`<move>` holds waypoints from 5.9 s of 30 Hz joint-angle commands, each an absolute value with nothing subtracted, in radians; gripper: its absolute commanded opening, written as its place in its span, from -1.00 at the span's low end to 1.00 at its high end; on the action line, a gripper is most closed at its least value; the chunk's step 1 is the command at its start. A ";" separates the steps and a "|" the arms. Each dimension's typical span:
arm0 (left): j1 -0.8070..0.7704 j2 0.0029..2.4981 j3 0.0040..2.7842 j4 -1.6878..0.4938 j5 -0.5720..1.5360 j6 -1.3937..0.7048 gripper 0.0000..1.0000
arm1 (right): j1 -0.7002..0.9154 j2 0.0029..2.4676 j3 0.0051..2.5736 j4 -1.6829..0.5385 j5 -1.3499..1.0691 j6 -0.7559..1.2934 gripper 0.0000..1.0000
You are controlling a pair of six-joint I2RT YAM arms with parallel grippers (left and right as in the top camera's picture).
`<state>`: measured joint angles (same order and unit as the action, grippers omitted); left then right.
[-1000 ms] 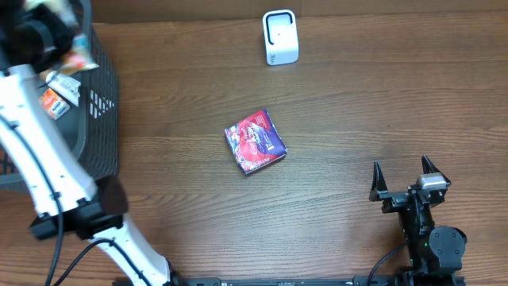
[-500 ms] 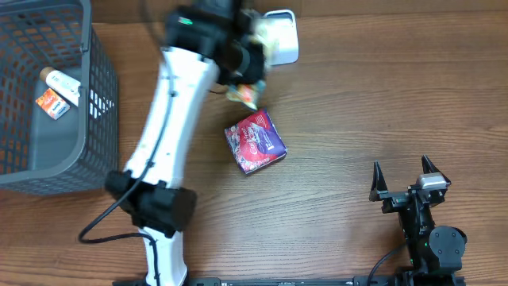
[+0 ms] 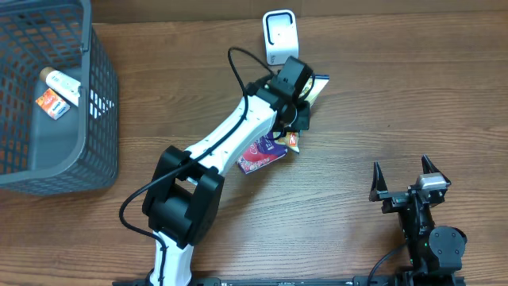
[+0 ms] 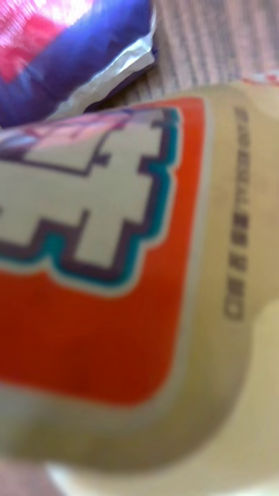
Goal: Scan the item barcode
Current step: 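Place the yellow packet beside the purple bag and withdraw left gripper, then lower the left gripper into the basket and grasp the white tube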
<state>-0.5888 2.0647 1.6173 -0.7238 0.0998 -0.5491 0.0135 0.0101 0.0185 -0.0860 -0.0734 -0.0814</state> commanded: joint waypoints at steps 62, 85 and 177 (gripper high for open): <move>0.235 1.896 2.379 -1.583 0.426 -0.292 1.00 | 0.011 0.003 0.009 -0.080 -0.070 -0.078 1.00; 0.646 1.895 2.351 -1.406 -0.033 -0.637 0.99 | 0.011 0.003 0.009 -0.080 -0.070 -0.078 1.00; 0.509 2.267 1.881 -0.867 -0.032 -0.494 -0.92 | 0.011 0.003 0.009 -0.080 -0.070 -0.078 1.00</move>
<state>0.4934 2.2959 1.8977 -0.8238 -0.0326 -0.4976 0.0135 0.0101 0.0185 -0.0868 -0.0738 -0.0818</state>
